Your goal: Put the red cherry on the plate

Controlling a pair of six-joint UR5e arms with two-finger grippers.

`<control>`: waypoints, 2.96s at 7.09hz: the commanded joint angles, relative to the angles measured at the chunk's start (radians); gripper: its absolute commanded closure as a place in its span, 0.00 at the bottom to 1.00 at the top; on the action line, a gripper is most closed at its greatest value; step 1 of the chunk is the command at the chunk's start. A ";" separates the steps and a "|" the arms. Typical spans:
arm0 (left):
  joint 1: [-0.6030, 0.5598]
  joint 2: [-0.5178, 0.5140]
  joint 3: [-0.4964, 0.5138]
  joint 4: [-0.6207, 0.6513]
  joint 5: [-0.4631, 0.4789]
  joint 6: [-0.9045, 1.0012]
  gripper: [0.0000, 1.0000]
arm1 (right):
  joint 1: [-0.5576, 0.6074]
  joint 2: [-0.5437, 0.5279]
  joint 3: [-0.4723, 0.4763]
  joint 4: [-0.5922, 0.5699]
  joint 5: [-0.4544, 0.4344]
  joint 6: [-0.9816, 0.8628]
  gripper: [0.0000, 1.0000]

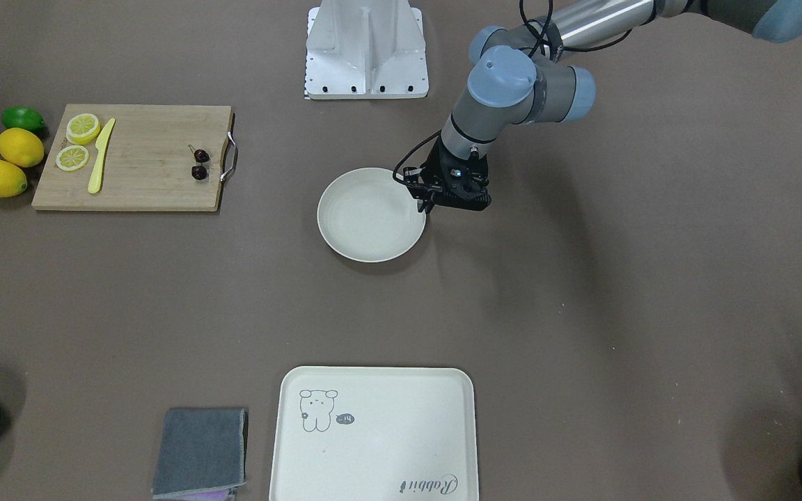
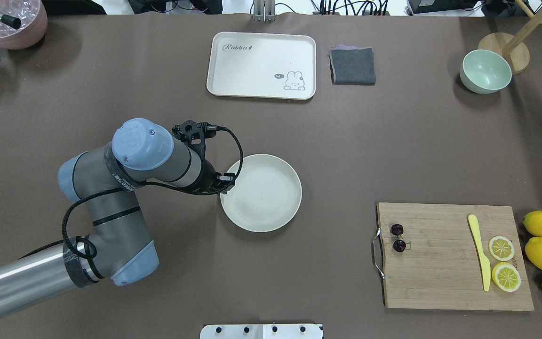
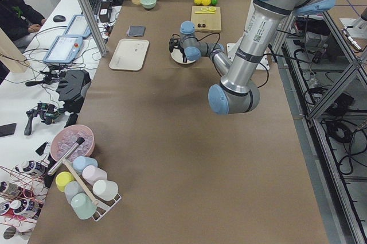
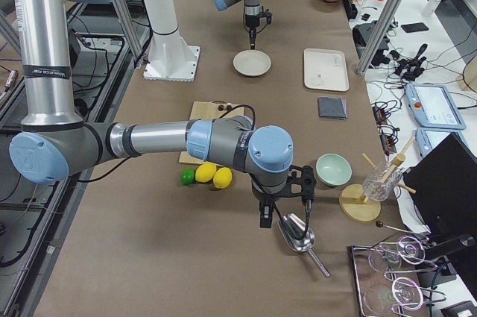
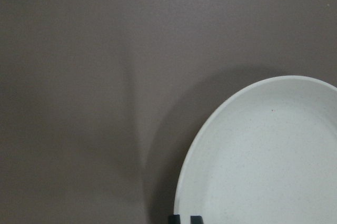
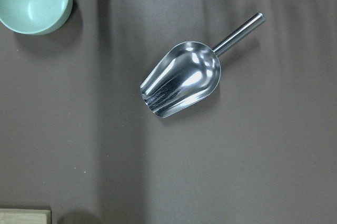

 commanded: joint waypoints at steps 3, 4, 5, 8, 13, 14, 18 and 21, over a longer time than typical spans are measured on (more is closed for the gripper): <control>-0.109 0.108 -0.162 0.006 -0.185 0.004 0.01 | 0.014 0.016 0.059 -0.087 0.002 -0.011 0.00; -0.199 0.173 -0.186 0.001 -0.238 0.055 0.01 | 0.011 0.030 0.109 -0.156 0.002 -0.011 0.00; -0.260 0.280 -0.219 -0.001 -0.283 0.175 0.01 | 0.003 0.038 0.157 -0.212 0.000 -0.011 0.00; -0.507 0.443 -0.227 -0.001 -0.433 0.433 0.01 | -0.064 0.065 0.307 -0.350 0.011 0.011 0.00; -0.705 0.645 -0.206 -0.045 -0.539 0.658 0.01 | -0.210 0.047 0.464 -0.370 -0.001 0.146 0.00; -0.729 0.669 -0.201 -0.063 -0.573 0.659 0.01 | -0.235 0.018 0.492 -0.364 -0.004 0.146 0.00; -0.768 0.747 -0.191 -0.122 -0.587 0.659 0.01 | -0.542 0.033 0.712 -0.318 -0.061 0.643 0.00; -0.785 0.775 -0.197 -0.125 -0.587 0.658 0.01 | -0.915 0.075 0.771 -0.132 -0.229 1.074 0.00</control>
